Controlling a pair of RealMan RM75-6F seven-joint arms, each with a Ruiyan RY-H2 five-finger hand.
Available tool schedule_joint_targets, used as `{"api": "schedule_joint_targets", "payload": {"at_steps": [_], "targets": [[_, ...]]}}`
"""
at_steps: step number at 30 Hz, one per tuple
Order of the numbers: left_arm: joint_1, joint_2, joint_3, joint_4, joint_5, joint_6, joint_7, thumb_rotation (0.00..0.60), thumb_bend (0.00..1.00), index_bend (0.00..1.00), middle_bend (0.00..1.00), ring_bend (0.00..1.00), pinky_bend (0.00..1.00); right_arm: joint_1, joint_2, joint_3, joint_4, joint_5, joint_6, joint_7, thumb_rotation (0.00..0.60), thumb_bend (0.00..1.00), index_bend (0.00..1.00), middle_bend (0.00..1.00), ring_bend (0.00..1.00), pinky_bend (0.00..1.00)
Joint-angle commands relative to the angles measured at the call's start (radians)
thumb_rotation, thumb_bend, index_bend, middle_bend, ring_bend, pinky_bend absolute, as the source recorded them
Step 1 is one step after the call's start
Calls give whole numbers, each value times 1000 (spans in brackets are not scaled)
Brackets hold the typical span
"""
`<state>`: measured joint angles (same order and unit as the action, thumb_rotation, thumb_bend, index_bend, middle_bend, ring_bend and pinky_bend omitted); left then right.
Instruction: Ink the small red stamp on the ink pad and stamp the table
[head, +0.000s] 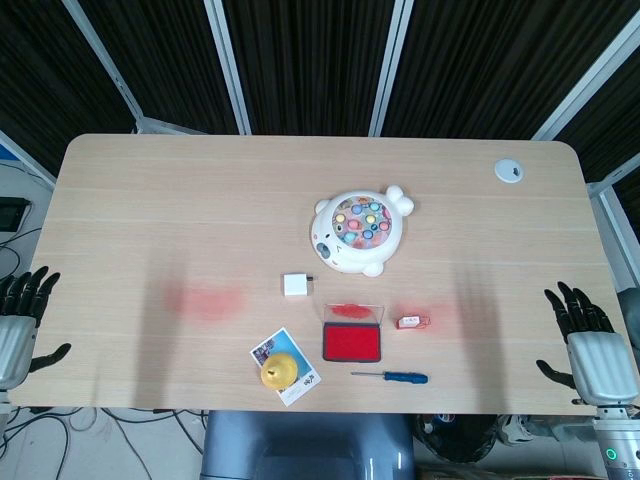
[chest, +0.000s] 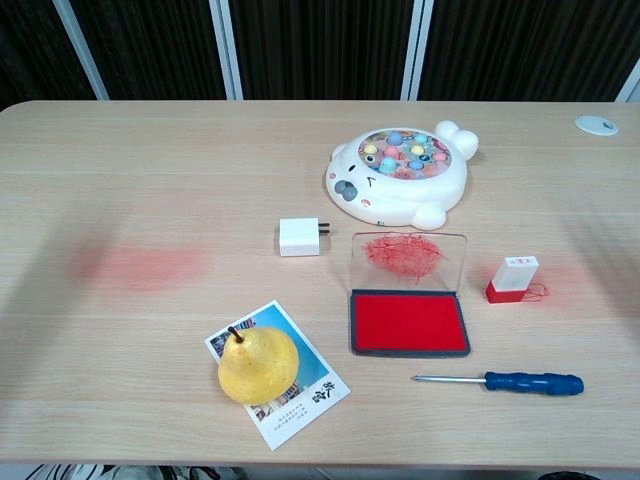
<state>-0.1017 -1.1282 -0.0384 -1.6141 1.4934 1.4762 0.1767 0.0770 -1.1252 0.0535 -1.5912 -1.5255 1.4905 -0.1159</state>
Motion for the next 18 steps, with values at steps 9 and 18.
{"api": "schedule_joint_targets", "payload": {"at_steps": [9, 18], "targets": [[-4, -1, 1, -8, 4, -3, 5, 600, 0, 0, 0, 0, 0, -6, 8, -2, -4, 7, 0, 3, 600, 80, 0, 0, 0, 185], [-3, -4, -2, -4, 3, 1, -9, 600, 0, 0, 0, 0, 0, -7, 6, -5, -12, 6, -1, 8, 600, 80, 0, 0, 0, 184]]}}
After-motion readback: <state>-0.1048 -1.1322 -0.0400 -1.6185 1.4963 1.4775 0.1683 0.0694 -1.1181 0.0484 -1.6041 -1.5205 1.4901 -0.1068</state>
